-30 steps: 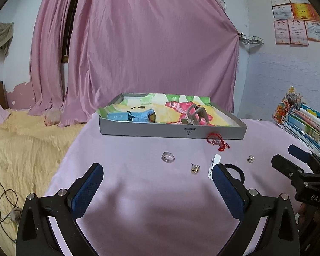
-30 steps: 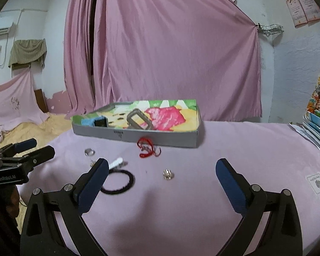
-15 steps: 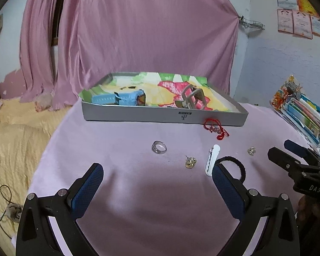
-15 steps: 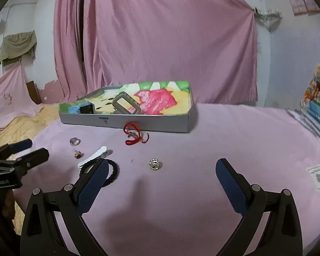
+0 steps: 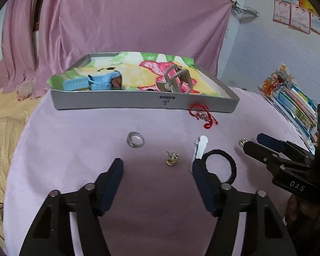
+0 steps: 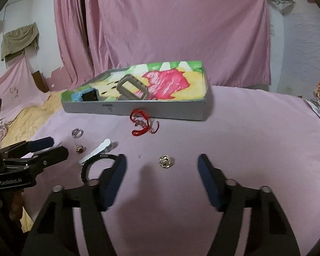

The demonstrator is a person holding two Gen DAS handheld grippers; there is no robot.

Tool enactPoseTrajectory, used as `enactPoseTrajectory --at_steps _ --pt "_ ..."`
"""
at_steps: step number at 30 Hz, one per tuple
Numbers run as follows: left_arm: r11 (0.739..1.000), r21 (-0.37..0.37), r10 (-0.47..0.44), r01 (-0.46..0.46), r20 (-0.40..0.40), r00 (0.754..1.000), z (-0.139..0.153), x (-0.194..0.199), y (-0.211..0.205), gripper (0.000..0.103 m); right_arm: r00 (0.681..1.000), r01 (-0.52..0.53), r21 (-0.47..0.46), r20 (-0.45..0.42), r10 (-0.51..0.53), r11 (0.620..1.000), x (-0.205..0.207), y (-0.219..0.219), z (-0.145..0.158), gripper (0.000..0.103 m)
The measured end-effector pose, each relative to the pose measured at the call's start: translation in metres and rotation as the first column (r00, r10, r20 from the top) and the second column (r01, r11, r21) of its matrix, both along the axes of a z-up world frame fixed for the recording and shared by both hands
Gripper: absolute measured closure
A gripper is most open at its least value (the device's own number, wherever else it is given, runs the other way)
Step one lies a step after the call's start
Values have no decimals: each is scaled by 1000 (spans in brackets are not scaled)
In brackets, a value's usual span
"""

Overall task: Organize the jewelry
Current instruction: 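Grasp the gold stud earring with the left tool while the right tool grasps the silver stud earring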

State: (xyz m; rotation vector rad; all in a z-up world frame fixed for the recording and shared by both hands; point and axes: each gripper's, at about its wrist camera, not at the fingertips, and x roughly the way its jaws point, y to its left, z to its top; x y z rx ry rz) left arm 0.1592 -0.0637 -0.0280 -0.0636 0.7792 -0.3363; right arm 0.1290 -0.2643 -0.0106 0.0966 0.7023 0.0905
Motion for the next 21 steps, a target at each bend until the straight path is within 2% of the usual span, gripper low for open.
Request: enactPoseTrajectory --at_steps 5,12,14,19,21 --pt "1000 6 -9 10 -25 1000 0 6 -4 44 1000 -1 5 -30 1 1000 7 2 -4 53" --pt "999 34 -27 28 -38 999 1 14 -13 61 998 -8 12 -69 8 1000 14 4 -8 63" --pt "998 44 -32 34 -35 999 2 15 -16 63 997 -7 16 -78 8 1000 16 4 -9 66" --pt "996 77 -43 45 -36 998 0 17 -22 81 996 -8 -12 -85 7 1000 18 9 -8 66" --pt "995 83 -52 55 -35 998 1 16 -24 85 996 -7 -23 -88 5 1000 19 11 -8 67"
